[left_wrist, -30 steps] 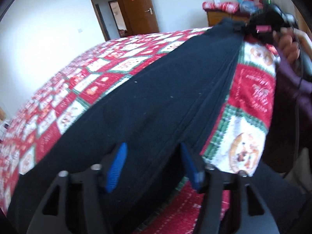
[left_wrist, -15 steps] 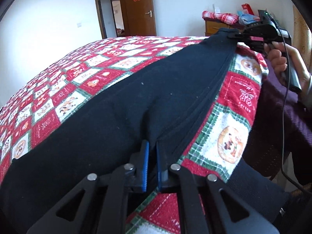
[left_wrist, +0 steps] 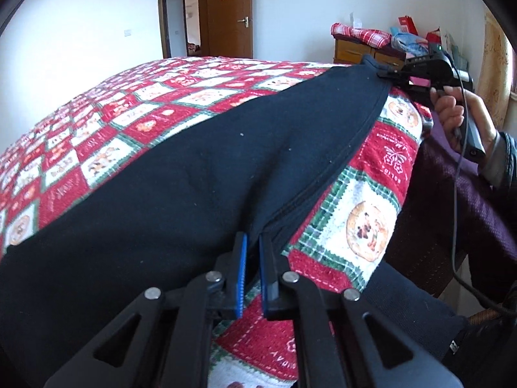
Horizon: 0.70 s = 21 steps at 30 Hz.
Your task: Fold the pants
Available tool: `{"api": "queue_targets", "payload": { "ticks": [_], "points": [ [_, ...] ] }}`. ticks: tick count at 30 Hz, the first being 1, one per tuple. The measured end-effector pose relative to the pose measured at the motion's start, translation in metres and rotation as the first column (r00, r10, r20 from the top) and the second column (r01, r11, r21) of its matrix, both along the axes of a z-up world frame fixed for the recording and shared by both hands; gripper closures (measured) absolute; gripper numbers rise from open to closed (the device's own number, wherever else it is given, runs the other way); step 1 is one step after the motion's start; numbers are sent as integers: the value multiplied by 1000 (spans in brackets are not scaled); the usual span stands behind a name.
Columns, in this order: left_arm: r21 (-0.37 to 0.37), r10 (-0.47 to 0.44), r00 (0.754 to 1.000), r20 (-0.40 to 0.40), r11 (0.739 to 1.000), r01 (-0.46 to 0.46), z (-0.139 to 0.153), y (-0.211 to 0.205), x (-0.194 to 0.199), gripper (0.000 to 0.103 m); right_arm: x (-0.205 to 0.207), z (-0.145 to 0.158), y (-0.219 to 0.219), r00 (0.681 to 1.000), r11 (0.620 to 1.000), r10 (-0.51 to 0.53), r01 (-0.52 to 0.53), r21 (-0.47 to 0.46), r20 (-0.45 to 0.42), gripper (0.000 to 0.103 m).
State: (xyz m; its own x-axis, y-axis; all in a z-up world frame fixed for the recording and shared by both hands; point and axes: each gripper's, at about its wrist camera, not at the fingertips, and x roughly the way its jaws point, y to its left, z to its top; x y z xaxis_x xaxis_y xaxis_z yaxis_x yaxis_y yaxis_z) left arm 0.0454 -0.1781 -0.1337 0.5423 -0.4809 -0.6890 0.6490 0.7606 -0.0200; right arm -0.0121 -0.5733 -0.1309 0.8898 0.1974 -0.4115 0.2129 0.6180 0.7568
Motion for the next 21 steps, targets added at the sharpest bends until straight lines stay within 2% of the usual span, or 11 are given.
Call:
{"api": "queue_targets", "payload": {
  "ticks": [2, 5, 8, 9, 12, 14, 16, 18, 20, 21],
  "points": [
    [3, -9, 1000, 9, 1000, 9, -3, -2, -1, 96, 0, -1, -7, 1000, 999, 2, -3, 38, 11, 101],
    [-8, -9, 1000, 13, 1000, 10, -3, -1, -1, 96, 1, 6, -3, 1000, 999, -2, 2, -41, 2, 100],
    [-29, -4, 1000, 3, 1000, 4, -6, 0, 1, 96, 3, 13, -3, 999, 1000, 13, -13, -11, 37, 100],
    [-38, -2, 1000, 3, 999, 3, -7, 1, 1, 96, 5, 20, 0, 998, 1000, 23, -22, -18, 58, 100],
    [-72, 9, 1000, -20, 997, -11, -8, 3, 5, 96, 20, 55, 21, 991, 989, 92, -79, -128, 99, 100],
    [-80, 16, 1000, -17, 997, -18, -7, 2, 5, 96, 31, 82, 35, 974, 977, 164, -137, -164, 159, 100],
    [-80, 21, 1000, -13, 997, -22, -7, 1, 5, 96, 35, 100, 38, 942, 973, 208, -172, -154, 263, 100],
    [-79, 23, 1000, -7, 997, -23, -7, -1, 6, 96, 39, 104, 31, 918, 977, 211, -186, -106, 336, 100],
    [-82, 22, 1000, -6, 996, -22, -8, 0, 6, 96, 42, 88, 19, 934, 988, 152, -147, -40, 325, 100],
    [-85, 21, 1000, -7, 996, -22, -8, 1, 6, 96, 42, 75, 11, 959, 994, 112, -108, -30, 261, 100]
  ]
}}
